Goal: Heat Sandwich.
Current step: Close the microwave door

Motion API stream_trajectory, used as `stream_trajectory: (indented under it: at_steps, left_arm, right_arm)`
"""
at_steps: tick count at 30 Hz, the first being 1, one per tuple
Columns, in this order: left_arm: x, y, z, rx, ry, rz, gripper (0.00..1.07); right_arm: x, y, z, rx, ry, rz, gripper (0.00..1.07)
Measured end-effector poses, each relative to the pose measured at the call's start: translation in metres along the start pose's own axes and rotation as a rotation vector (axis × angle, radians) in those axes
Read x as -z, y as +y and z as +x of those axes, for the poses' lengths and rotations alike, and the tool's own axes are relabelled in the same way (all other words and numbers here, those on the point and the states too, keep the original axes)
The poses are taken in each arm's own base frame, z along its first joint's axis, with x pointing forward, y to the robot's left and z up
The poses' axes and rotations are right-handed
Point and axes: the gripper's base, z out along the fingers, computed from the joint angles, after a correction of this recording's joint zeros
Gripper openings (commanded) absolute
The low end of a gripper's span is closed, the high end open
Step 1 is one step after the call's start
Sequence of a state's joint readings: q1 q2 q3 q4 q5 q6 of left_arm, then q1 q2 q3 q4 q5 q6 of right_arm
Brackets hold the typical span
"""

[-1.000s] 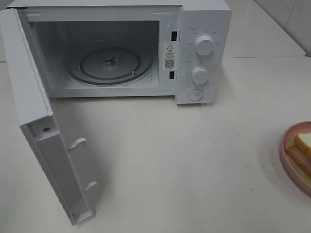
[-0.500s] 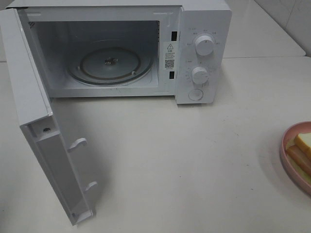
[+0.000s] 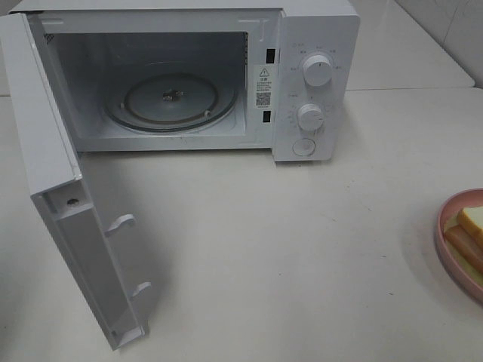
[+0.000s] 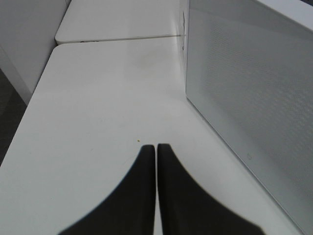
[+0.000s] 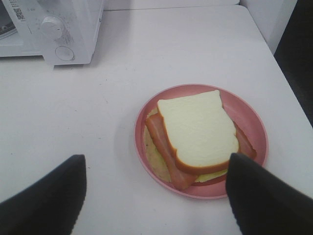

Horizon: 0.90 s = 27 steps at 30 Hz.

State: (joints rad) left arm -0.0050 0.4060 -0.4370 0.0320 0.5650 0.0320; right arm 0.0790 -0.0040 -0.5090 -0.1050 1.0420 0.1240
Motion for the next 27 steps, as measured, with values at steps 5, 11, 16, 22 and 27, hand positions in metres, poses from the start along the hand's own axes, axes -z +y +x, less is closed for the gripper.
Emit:
stream_trajectory:
  at_steps: [5,11,16,22,27]
  left_arm:
    - [-0.023,-0.001,0.001,-0.002,-0.069,0.002,0.00]
    - [-0.045,-0.002,0.005,-0.014,-0.149,0.003,0.00]
    - [-0.059,-0.004,0.010,-0.040,-0.200,0.005,0.00]
    - [-0.079,-0.007,0.016,-0.103,-0.246,0.027,0.00]
    - [-0.094,-0.010,0.017,-0.127,-0.254,0.050,0.00]
  right_arm:
    - [0.000,0.000,0.000,0.000,0.000,0.000,0.76]
    - [0.000,0.000,0.000,0.000,0.000,0.000,0.76]
    - [0.000,0.000,0.000,0.000,0.000,0.000,0.76]
    - [0.000,0.000,0.000,0.000,0.000,0.000,0.76]
    - [0.000,0.000,0.000,0.000,0.000,0.000,0.76]
